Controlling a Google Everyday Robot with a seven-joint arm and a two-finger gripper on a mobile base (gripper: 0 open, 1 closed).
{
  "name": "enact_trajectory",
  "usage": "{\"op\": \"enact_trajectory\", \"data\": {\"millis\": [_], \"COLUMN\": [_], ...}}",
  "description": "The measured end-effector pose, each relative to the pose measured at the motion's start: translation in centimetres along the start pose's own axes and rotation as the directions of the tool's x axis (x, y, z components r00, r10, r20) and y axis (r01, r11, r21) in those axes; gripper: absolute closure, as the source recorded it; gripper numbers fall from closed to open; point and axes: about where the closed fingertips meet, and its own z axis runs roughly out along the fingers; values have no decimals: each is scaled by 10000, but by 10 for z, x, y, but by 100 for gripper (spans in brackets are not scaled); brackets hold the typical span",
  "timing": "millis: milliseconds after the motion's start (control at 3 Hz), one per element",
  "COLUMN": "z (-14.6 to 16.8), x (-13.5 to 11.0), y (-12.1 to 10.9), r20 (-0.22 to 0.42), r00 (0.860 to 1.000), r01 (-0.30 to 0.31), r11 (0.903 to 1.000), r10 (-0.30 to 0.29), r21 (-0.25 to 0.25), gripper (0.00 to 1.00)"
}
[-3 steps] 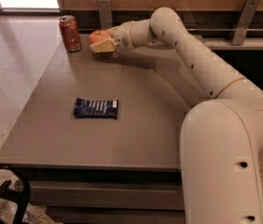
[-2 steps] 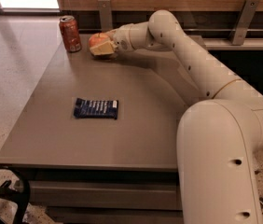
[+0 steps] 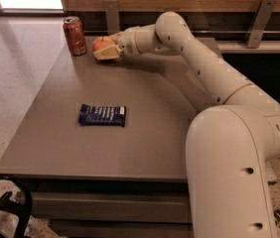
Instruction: Move apple near coke can
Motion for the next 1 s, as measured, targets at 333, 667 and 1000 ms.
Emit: {"op": "enact_trajectory", "data": {"millis": [333, 667, 1000], "z": [3, 6, 10], "x": [0, 1, 1], "y": [2, 4, 6], "r20": [-3, -6, -10], "r00": [10000, 10000, 10000], "r01": [-7, -13, -21], "r11": [10000, 9999, 9999], "r10": [7, 13, 21], "r21": [-51, -100, -158], "gripper": [39, 17, 0]}}
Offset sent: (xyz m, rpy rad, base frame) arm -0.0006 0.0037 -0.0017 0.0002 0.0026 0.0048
